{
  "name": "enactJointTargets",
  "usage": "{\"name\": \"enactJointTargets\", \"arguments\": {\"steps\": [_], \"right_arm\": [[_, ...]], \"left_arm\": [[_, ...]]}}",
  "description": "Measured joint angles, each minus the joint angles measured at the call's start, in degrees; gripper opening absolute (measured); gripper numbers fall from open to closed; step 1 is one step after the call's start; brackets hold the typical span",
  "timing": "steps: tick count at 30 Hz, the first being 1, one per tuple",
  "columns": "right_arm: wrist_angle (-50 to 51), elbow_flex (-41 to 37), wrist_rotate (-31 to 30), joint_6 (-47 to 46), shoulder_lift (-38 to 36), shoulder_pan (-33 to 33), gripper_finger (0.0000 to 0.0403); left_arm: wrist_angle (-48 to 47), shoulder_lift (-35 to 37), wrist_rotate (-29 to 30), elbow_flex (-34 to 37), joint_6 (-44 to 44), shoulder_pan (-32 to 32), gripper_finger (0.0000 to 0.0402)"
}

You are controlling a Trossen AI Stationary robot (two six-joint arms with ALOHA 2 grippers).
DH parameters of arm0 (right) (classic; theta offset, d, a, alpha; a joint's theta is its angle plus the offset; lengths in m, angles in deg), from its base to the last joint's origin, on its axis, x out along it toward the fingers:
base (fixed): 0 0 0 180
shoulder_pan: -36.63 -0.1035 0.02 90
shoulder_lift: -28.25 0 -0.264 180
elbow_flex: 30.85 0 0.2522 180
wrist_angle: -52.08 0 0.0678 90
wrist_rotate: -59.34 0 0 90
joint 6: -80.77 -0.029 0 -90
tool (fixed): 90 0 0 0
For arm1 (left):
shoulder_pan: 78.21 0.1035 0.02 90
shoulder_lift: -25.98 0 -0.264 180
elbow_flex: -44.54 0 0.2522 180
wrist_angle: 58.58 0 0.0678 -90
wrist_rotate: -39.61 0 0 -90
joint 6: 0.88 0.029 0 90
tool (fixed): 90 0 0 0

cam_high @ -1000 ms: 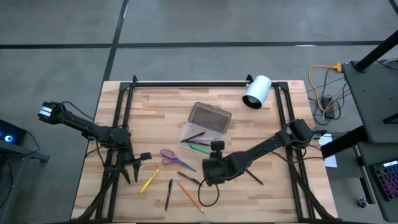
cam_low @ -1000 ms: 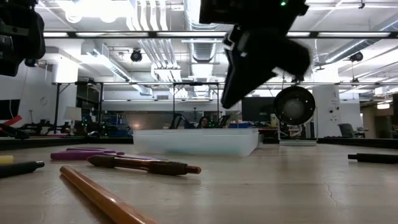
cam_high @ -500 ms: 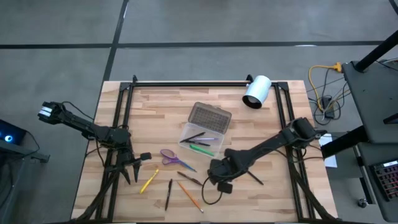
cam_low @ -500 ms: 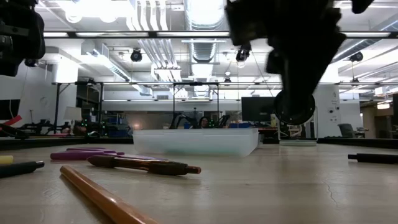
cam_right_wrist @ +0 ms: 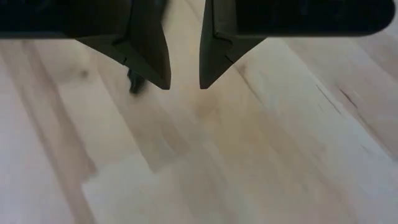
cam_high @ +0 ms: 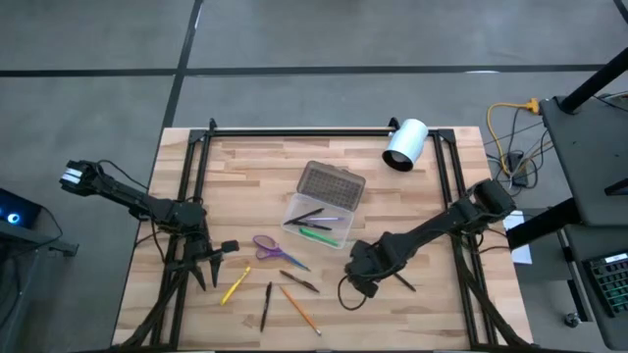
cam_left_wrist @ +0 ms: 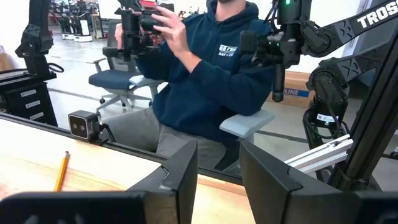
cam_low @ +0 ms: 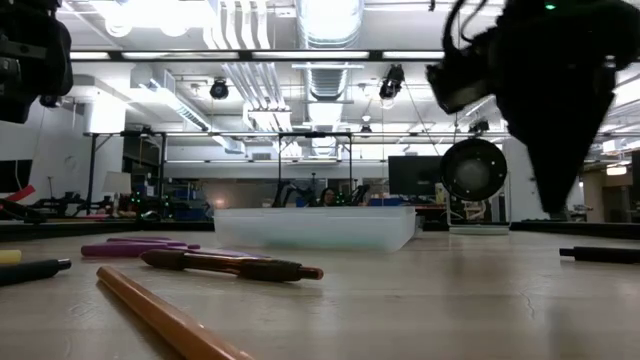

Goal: Pick & place school supplies into a supply box
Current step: Put the black pen into the supply box

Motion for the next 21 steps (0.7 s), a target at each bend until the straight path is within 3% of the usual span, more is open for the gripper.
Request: {"name": "enactJointTargets", "arguments": {"steps": [6,21], "right_arm": [[-3.14,-6.13,3.73,-4.39,-2.77,-1.28,0.0069],[-5.12,-11.78,4.01,-8.6,-6.0,-3.49,0.0068]], "left_arm": [[0.0,-0.01,0.0,0.02,0.01,0.0,0.0105],[0.0,-0.01,0.0,0.02,0.01,0.01,0.0105]]}}
